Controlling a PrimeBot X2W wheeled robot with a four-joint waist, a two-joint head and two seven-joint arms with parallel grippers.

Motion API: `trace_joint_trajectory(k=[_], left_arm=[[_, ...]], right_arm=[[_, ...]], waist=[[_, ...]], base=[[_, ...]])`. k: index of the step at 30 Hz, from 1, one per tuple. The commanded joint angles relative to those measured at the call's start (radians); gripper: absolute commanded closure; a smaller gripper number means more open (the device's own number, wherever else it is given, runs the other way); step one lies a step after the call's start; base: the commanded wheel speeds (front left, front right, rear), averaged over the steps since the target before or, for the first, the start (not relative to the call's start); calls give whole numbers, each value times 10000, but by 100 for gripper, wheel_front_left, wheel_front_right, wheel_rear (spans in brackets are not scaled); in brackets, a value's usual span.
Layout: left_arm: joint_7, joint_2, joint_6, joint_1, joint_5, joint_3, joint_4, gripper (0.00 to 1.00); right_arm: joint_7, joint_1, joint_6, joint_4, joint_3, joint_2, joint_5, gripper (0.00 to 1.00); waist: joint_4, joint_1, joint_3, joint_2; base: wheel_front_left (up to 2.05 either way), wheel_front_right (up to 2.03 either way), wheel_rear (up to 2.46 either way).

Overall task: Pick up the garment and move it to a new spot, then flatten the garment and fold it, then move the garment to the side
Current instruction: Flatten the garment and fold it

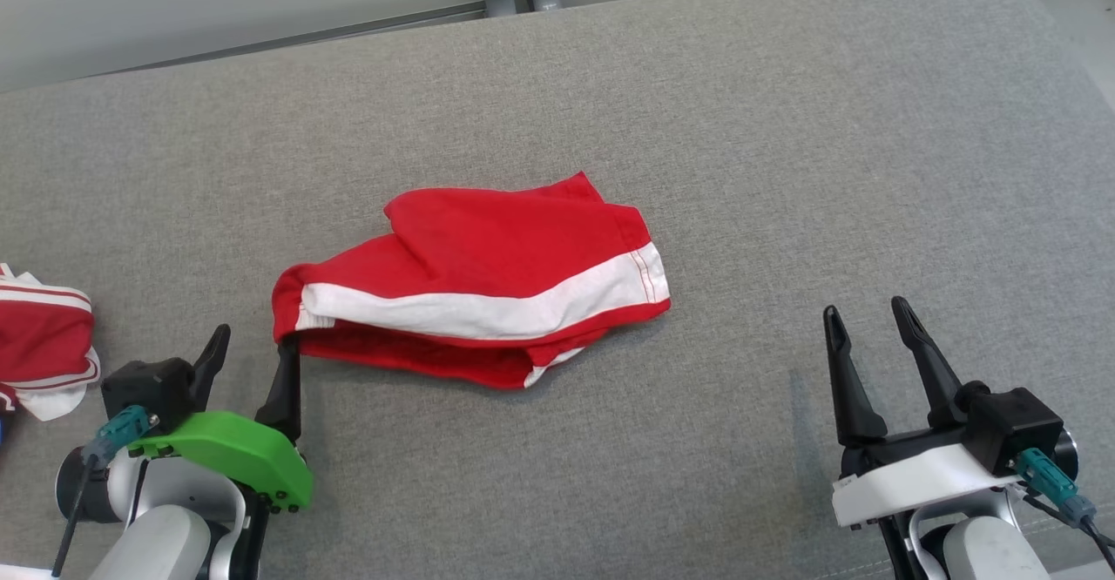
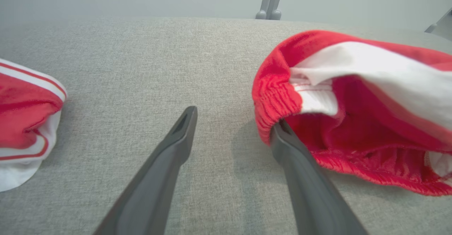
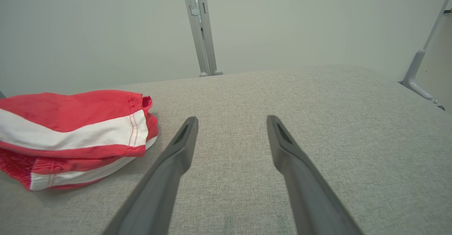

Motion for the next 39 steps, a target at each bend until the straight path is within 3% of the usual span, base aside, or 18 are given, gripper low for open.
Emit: trace_joint_trajectory(k=[1, 3, 7, 8, 10, 17, 23, 31, 39], left_arm=[[-125, 4, -31, 90, -92, 126, 78, 0], [-333, -44, -129, 3, -201, 252, 185, 0], [-628, -131, -774, -257, -353, 140, 65, 0], [-623, -138, -933, -317, -376, 86, -1, 24], [-599, -115, -1116, -447, -324, -20, -129, 100], [167, 229, -1319, -1039, 35, -437, -1169, 100], [2575, 688, -1735, -2302, 41, -1245, -3222, 100], [5639, 188, -2399, -4390, -1266, -2006, -4666, 100], [8813, 1543, -2325, -5974, -1993, -1968, -5746, 100]], right_arm=[[-6, -36, 1, 13, -16, -13, 4, 0], [-6, -42, 1, 3, -36, -12, -19, 0], [-6, 86, 1, 25, -68, -12, -59, 0], [-6, 103, 1, 41, -70, -12, -59, 0], [-6, 103, 1, 72, -78, -11, -41, 0], [-6, 115, 1, 98, -28, -13, 86, 0], [-6, 18, 1, 68, 90, -14, 292, 0], [-6, 53, 1, 88, 123, -12, 722, 0], [-6, 132, 1, 38, -275, -9, 779, 0]], waist=[[13, 0, 1, 70], [29, 0, 4, 70], [44, 0, -44, 70], [38, 0, -58, 70], [18, 0, -90, 70], [-196, 0, -276, 70], [-644, 0, -342, 70], [-1466, 0, -227, 70], [-1211, 0, 113, 70]], base=[[0, 0, 0], [0, 0, 0], [0, 0, 0], [0, 0, 0], [0, 0, 0], [0, 0, 0], [0, 0, 0], [0, 0, 0], [0, 0, 0]])
